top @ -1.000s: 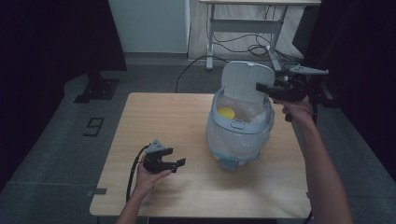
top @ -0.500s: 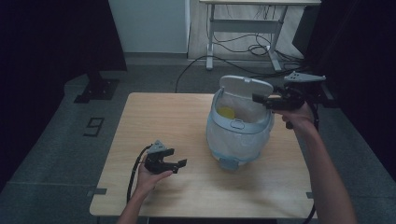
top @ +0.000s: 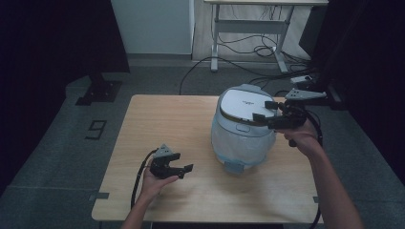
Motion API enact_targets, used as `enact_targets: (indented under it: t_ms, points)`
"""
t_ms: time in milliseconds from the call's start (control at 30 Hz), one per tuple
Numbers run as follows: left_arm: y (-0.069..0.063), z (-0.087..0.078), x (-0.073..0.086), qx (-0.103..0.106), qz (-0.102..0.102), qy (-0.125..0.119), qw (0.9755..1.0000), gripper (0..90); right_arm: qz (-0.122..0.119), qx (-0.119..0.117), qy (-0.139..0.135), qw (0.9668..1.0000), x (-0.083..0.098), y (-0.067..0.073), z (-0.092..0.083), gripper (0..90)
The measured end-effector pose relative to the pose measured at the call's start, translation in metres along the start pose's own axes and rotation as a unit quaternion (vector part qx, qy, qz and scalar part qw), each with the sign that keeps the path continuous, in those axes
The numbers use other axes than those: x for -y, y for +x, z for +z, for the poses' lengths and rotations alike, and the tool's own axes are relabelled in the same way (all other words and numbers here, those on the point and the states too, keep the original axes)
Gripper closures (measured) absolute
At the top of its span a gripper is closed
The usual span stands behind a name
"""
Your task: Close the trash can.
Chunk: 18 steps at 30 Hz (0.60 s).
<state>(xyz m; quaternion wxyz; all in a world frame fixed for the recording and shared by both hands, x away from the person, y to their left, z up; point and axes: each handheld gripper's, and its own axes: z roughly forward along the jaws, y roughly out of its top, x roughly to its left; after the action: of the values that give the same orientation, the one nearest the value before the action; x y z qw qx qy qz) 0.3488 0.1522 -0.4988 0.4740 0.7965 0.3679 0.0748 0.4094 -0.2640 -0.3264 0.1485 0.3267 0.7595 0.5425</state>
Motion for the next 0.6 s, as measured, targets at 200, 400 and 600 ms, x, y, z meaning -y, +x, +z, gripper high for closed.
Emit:
enact_targets:
  t_ms: [200,400,600]
  points:
    - [0.000,0.001,0.001,-0.002,0.001,0.003,1.0000,21.1,-0.032,0.066,0.008,0.9973,0.002,0.012,0.016,15.0]
    - [-0.001,0.002,0.001,-0.001,0.001,0.004,1.0000,21.1,-0.034,0.094,0.007,0.9950,0.006,0.021,0.019,18.4]
    - [-0.002,0.002,0.001,-0.001,0.002,0.003,1.0000,21.0,-0.036,0.111,-0.010,0.9931,0.010,0.026,0.012,17.9]
